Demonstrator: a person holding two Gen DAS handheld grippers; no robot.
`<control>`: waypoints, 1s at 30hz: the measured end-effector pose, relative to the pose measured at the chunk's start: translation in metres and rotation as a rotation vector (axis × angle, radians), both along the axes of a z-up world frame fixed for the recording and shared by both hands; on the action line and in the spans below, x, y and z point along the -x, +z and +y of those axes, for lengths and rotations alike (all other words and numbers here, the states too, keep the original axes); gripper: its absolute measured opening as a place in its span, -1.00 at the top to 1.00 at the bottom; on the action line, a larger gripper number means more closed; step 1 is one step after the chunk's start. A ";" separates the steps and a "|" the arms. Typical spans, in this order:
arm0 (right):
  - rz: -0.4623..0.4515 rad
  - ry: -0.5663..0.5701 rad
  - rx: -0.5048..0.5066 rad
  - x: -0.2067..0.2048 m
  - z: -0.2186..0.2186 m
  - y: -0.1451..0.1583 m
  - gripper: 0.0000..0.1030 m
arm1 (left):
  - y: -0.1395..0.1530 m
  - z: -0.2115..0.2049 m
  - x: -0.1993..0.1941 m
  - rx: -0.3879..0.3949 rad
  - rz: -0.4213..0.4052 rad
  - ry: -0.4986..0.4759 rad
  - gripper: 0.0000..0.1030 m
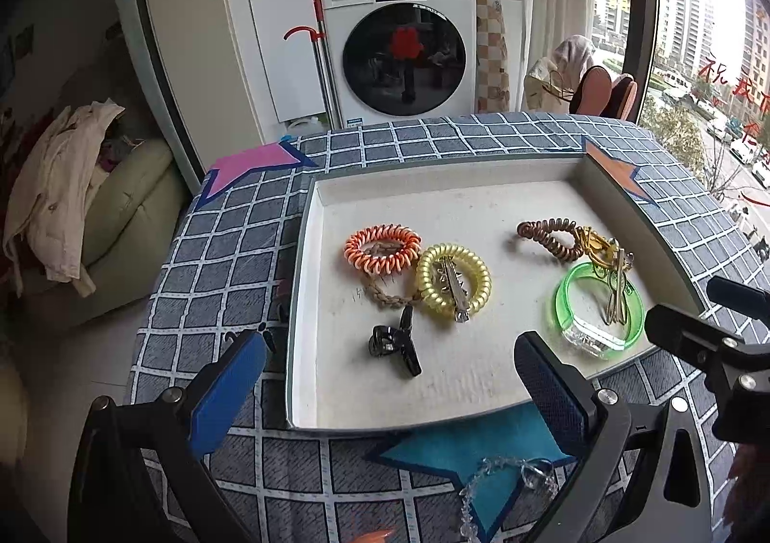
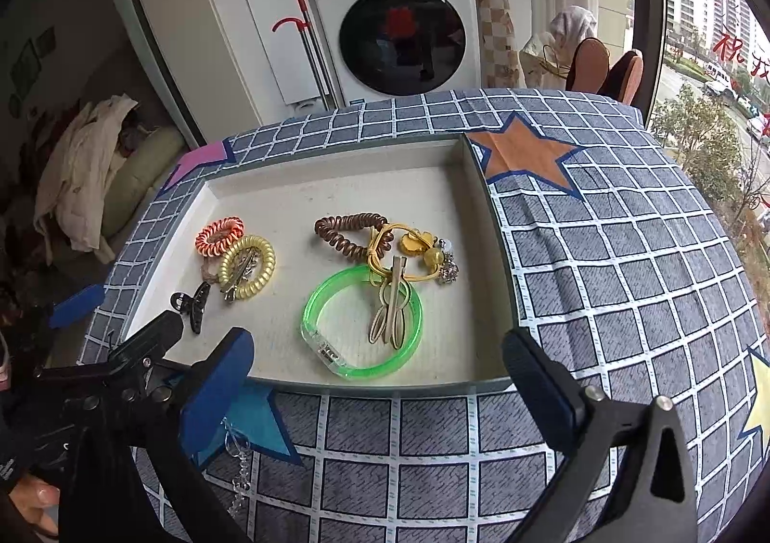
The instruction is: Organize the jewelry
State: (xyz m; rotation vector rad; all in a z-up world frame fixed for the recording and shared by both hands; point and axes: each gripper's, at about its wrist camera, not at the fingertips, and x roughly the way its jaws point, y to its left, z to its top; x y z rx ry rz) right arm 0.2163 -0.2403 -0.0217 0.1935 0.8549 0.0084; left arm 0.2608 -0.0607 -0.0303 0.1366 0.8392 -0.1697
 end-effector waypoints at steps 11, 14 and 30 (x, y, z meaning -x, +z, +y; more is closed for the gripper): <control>0.007 0.013 0.006 0.021 0.005 0.001 -1.00 | -0.001 0.013 0.025 0.007 -0.003 0.028 -1.00; 0.000 0.010 0.007 0.031 0.006 -0.002 -0.99 | -0.001 0.017 0.035 0.014 -0.006 0.038 -1.00; -0.131 -0.043 0.100 0.091 0.017 0.005 -0.99 | 0.007 0.028 0.094 0.024 -0.141 0.128 -1.00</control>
